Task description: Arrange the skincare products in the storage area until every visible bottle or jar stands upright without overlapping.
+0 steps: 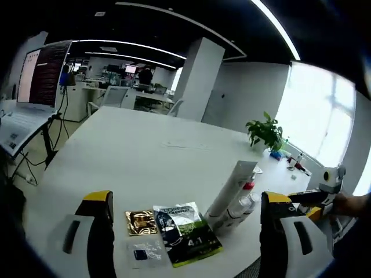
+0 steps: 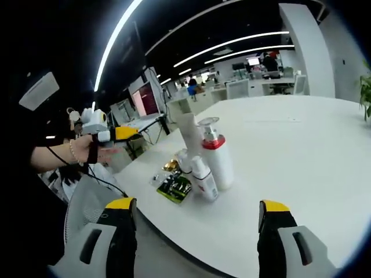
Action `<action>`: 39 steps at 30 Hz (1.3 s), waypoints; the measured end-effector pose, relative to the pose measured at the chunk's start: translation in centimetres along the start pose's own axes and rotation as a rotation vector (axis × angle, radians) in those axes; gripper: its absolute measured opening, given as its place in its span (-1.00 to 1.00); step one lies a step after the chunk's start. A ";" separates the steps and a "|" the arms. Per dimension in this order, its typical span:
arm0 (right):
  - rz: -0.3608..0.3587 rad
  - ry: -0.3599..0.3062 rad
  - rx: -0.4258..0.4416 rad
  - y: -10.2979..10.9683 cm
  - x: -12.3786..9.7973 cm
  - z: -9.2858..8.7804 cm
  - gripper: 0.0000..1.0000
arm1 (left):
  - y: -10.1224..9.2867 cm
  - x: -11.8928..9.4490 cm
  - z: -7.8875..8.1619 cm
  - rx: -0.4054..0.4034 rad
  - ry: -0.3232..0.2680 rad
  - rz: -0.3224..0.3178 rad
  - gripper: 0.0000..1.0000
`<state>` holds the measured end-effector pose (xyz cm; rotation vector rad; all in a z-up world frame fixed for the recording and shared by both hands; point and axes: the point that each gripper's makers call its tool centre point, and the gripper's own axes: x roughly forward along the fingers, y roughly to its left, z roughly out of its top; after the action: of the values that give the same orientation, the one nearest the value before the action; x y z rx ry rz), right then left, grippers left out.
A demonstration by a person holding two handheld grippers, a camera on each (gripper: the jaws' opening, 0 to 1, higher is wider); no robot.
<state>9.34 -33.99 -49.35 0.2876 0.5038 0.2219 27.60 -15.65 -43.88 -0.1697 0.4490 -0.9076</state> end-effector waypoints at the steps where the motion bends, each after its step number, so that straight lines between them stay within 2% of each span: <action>1: 0.001 0.001 0.000 0.0 0.0 0.0 0.80 | -0.4 -0.3 0.3 0.002 -0.015 -0.005 0.99; 4: 0.010 -0.011 0.011 0.2 0.0 0.2 0.83 | -0.8 -1.2 0.6 0.055 -0.038 -0.003 0.99; 5: 0.011 -0.013 0.015 0.2 0.0 0.2 0.84 | -0.9 -1.5 0.2 0.101 -0.017 -0.001 0.99; 7: 0.011 -0.017 0.017 0.1 0.0 0.3 0.84 | -1.5 -1.8 -0.1 0.153 -0.011 0.003 0.99; 9: 0.012 -0.024 0.014 0.1 0.0 0.5 0.84 | -1.9 -2.1 -0.4 0.165 -0.007 -0.003 0.99; 12: 0.018 -0.056 0.003 0.2 -0.1 1.0 0.88 | -2.4 -2.3 -0.9 0.141 0.003 -0.002 0.99; 15: 0.012 -0.089 0.000 0.0 -0.1 1.5 0.98 | -3.1 -2.4 -0.6 0.115 -0.044 -0.001 0.99; 16: 0.013 -0.091 0.003 -0.2 -0.2 1.6 0.98 | -3.1 -2.3 -0.9 0.117 -0.040 0.001 0.99; 19: 0.011 -0.086 0.012 -0.3 -0.2 1.5 0.98 | -3.0 -2.1 -2.7 0.134 0.022 0.002 0.99; 22: 0.011 -0.080 0.012 -0.2 -0.2 1.4 0.98 | -2.9 -2.2 -3.8 0.135 0.028 0.009 0.99; 24: 0.010 -0.073 0.017 -0.3 -0.1 1.2 0.98 | -2.5 -2.2 -4.8 0.143 0.079 0.031 0.99; 26: 0.010 -0.068 0.017 -0.1 -0.1 1.1 0.98 | -2.5 -2.0 -3.9 0.168 0.032 0.024 0.99; 27: 0.009 -0.066 0.016 -0.1 -0.1 1.0 0.98 | -2.4 -1.9 -4.0 0.162 0.029 0.022 0.99; 31: 0.014 -0.056 0.018 0.0 0.0 0.8 0.98 | -1.9 -1.7 -4.5 0.143 0.042 0.029 0.99; 39: 0.013 -0.040 0.016 0.0 0.1 0.6 0.97 | -1.8 -1.7 -4.7 0.133 0.039 0.023 0.98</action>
<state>9.68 -34.05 -48.89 0.3103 0.4646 0.2248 23.32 -15.18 -46.94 -0.0258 0.4241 -0.9166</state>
